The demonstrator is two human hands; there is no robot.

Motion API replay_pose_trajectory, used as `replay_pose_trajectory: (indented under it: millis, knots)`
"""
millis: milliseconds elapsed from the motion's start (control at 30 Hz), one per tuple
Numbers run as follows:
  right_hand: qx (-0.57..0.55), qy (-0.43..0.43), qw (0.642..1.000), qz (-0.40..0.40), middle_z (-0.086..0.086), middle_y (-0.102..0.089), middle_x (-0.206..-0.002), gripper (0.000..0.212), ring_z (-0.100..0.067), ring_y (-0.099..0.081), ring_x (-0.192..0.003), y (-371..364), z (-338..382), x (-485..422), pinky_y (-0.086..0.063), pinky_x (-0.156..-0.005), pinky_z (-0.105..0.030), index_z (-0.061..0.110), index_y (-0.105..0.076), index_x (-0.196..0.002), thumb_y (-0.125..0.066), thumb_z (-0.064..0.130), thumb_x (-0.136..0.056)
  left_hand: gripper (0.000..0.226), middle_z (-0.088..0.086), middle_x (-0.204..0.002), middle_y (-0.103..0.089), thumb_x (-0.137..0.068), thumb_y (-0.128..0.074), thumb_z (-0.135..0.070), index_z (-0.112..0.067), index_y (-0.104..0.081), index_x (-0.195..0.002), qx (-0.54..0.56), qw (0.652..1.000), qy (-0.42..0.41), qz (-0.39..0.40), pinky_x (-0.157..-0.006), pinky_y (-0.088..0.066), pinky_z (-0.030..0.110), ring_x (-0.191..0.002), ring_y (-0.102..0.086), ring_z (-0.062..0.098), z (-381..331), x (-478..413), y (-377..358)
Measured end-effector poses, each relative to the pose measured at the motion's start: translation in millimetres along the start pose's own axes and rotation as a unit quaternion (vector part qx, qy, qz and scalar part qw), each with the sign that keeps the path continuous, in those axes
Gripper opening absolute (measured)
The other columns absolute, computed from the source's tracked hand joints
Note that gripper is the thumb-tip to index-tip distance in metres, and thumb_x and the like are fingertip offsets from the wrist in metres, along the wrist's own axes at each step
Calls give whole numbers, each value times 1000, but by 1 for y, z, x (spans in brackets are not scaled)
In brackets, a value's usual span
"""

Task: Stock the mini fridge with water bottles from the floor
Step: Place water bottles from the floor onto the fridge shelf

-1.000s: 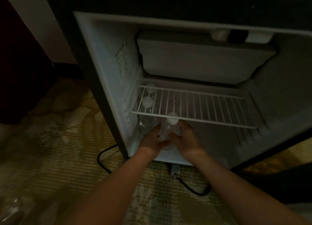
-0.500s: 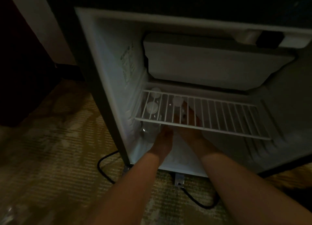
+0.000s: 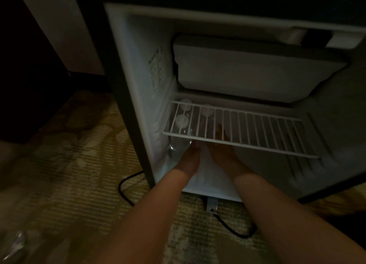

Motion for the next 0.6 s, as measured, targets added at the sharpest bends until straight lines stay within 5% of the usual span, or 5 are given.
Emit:
replay_pose_trajectory:
  millis: [133,267,333,467,600]
  knots:
    - [61,-17,996,57,-11,-36,-150,54,-25,-39,-135,2,-11,25,-33,-98,-19,11,-21,-149,-41,22,-100,44,1,-146,-42,-101,-32,-30,-19,-33,-144,-41,998,40,-3,-107,-40,33,-131,-43,20,14,14,10]
    - [136,-20,982,131,-11,-48,-140,46,-27,-51,-122,-2,-2,59,-41,-97,-23,13,-35,-142,-46,23,-98,42,0,-105,-55,-99,-37,-34,-15,-42,-136,-69,993,92,28,-56,-41,21,-78,-53,9,16,50,21]
    - [159,-21,973,168,-12,-46,-141,46,-28,-52,-121,-5,5,77,-44,-103,-35,14,-41,-138,-51,26,-95,46,4,-115,-56,-98,-38,-40,-13,-44,-134,-131,986,94,45,-60,-36,21,-88,-55,13,19,69,30]
    - [220,1,948,230,-15,-59,-122,47,-20,-61,-94,-4,42,121,-48,-74,-26,12,-41,-137,-53,26,-94,43,8,-115,-54,-99,-38,-34,-8,-45,-132,-204,973,88,63,-63,-41,19,-90,-54,14,20,113,55]
    - [272,54,926,255,-10,-63,-110,42,-17,-61,-85,-3,93,164,-46,-67,-23,13,-47,-134,-52,28,-94,44,16,-128,-57,-97,-41,-36,-5,-51,-127,-280,953,82,85,-99,-44,38,-110,-57,25,17,164,87]
Point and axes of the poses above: each hand's wrist, its own x-axis away from the middle knuckle, its own y-axis out of the back of the hand, z = x × y, the point moved 7 cm from there along -x, towards the middle knuckle
